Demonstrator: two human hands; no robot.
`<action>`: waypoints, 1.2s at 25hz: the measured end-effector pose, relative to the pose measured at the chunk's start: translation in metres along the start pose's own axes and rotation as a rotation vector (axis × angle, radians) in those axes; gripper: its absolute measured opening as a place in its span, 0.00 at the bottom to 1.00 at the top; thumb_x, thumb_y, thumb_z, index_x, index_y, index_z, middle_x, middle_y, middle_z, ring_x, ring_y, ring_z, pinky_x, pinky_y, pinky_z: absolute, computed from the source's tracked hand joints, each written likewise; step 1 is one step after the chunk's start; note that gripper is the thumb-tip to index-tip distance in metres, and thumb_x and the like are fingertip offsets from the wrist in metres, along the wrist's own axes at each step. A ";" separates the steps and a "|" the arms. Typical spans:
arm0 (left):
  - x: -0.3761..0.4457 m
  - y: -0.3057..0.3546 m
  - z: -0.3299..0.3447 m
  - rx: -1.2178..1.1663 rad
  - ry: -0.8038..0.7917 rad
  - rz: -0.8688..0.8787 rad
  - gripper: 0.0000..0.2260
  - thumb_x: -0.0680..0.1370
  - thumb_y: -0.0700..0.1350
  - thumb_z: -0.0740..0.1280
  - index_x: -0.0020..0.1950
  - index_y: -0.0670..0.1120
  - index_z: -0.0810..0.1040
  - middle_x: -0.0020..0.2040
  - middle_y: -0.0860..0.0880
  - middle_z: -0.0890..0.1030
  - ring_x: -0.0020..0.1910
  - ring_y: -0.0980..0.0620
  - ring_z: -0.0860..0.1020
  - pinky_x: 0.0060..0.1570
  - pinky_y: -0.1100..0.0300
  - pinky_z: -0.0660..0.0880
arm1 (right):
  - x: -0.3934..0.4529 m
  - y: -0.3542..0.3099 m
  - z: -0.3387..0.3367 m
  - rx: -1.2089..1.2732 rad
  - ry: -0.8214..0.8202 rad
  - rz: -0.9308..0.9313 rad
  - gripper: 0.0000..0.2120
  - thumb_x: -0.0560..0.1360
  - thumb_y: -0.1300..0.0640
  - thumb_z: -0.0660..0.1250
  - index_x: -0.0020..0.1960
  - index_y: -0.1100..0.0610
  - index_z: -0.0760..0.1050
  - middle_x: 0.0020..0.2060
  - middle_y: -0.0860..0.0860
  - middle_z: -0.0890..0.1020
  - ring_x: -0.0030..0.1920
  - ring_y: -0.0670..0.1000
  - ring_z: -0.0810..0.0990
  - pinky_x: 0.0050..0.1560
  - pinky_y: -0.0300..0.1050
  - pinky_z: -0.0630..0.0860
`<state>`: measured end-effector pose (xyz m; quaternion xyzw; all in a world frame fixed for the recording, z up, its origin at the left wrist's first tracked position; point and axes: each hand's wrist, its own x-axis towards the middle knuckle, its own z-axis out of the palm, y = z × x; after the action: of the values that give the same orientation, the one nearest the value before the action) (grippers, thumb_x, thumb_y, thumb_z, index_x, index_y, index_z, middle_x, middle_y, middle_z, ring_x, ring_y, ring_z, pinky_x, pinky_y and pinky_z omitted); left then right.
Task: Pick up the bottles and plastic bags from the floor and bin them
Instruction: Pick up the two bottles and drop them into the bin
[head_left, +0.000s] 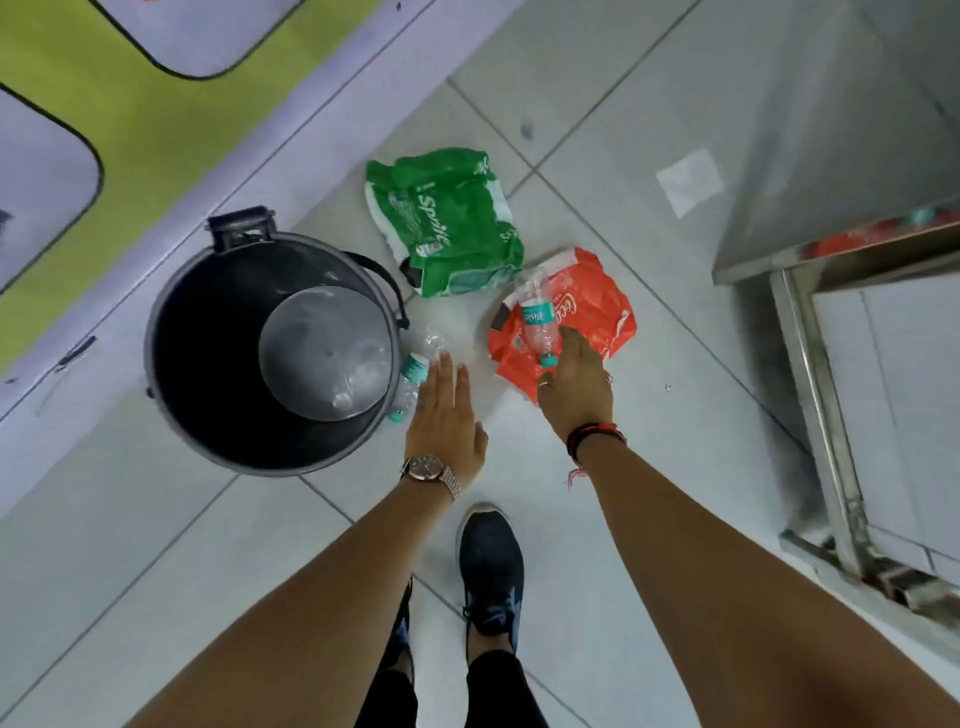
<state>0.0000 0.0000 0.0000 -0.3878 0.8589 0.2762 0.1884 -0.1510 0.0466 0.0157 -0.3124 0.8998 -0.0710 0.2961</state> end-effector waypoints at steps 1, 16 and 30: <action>0.011 -0.004 0.009 0.031 -0.017 -0.072 0.33 0.78 0.47 0.58 0.76 0.38 0.43 0.77 0.38 0.41 0.76 0.42 0.41 0.74 0.52 0.42 | 0.010 0.005 0.010 0.031 0.011 0.005 0.29 0.71 0.68 0.64 0.71 0.64 0.60 0.67 0.61 0.69 0.68 0.61 0.67 0.65 0.58 0.70; 0.065 -0.016 0.042 -0.267 0.060 -0.364 0.36 0.76 0.46 0.65 0.76 0.39 0.47 0.69 0.40 0.64 0.64 0.42 0.68 0.57 0.50 0.72 | 0.061 0.028 0.059 0.379 0.206 0.281 0.23 0.71 0.60 0.71 0.63 0.61 0.68 0.59 0.59 0.78 0.58 0.59 0.77 0.56 0.50 0.74; -0.051 -0.027 -0.161 -0.859 0.529 -0.512 0.29 0.71 0.52 0.70 0.69 0.45 0.67 0.57 0.44 0.78 0.54 0.46 0.77 0.48 0.57 0.73 | -0.063 -0.136 -0.100 0.548 0.166 0.071 0.21 0.69 0.58 0.74 0.60 0.57 0.74 0.45 0.47 0.80 0.44 0.48 0.78 0.46 0.42 0.76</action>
<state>0.0353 -0.0857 0.1432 -0.6817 0.5657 0.4399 -0.1473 -0.0988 -0.0292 0.1705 -0.1822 0.8787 -0.3262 0.2973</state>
